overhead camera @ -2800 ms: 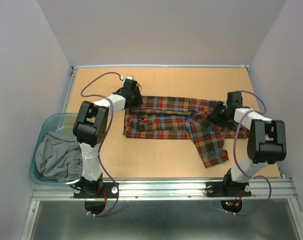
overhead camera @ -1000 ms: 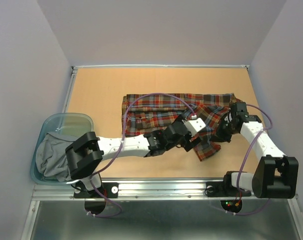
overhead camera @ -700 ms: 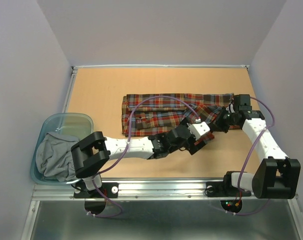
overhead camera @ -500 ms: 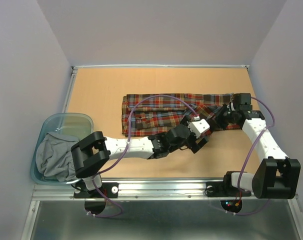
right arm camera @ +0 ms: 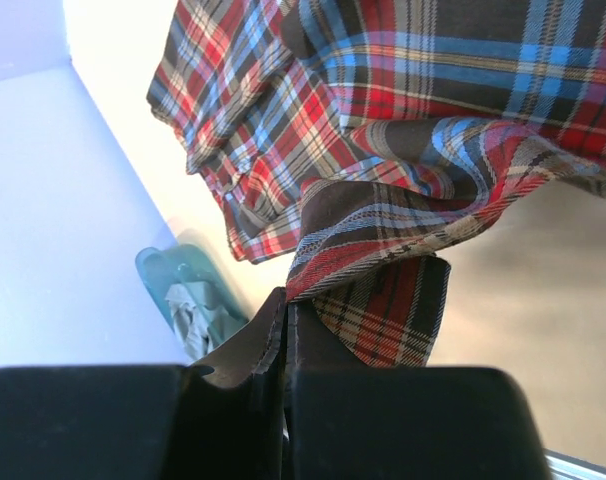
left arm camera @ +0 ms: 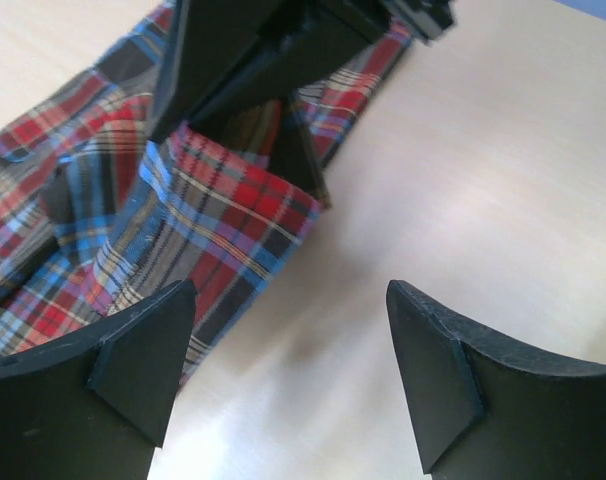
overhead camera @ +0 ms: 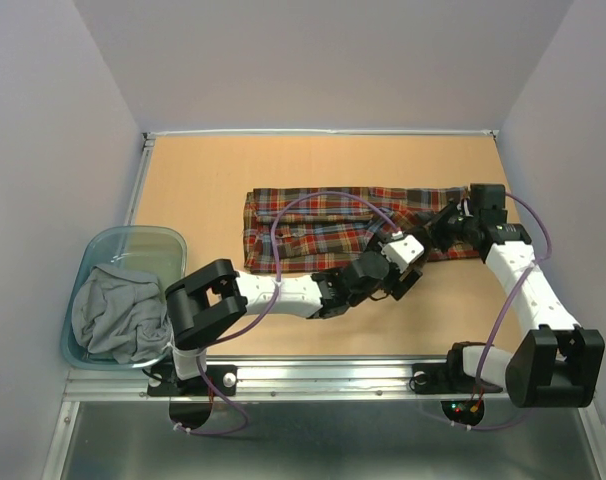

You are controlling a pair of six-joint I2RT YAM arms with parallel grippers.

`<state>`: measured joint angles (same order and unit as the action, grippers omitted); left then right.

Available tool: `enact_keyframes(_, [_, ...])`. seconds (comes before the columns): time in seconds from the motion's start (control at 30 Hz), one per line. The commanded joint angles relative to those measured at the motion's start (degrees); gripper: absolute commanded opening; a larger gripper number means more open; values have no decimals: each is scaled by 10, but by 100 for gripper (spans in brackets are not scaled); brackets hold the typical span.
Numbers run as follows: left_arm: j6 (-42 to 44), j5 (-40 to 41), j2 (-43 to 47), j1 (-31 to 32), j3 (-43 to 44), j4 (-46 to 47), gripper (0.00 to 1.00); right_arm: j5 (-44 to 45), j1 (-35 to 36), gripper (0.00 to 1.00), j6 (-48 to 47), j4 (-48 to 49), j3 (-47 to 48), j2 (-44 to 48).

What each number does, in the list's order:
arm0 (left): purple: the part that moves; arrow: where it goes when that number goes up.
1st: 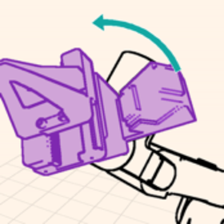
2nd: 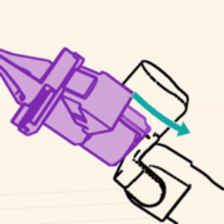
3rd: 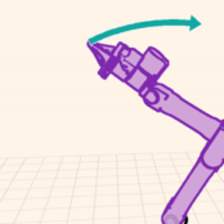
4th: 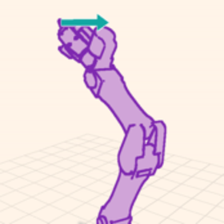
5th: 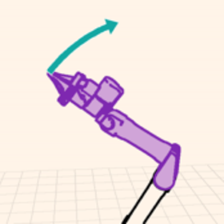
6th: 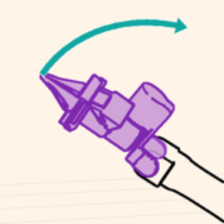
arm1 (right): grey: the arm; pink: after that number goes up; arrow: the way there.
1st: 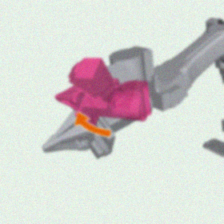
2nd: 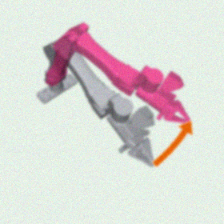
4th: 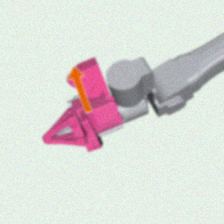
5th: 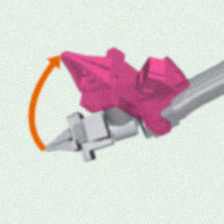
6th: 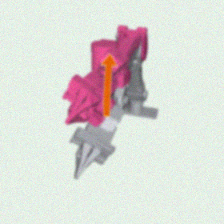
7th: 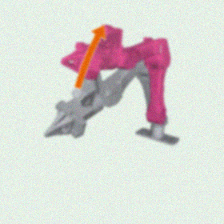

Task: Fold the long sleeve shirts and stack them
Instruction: Fold the shirt

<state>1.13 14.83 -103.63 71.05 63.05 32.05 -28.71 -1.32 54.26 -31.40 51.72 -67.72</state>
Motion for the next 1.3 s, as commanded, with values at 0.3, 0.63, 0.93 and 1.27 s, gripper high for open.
enact_keyframes(0.3, [70,142,-41,11,27,130,76,-15,39,1,32,34,0,19])
enact_keyframes(0.63, [74,145,-38,11,18,134,15,-8,50,1,29,34,-3,23])
enact_keyframes(0.93, [70,130,28,11,1,64,0,43,50,45,-27,34,63,7])
enact_keyframes(1.27, [56,-61,113,9,34,-129,0,122,48,74,-128,29,241,-83])
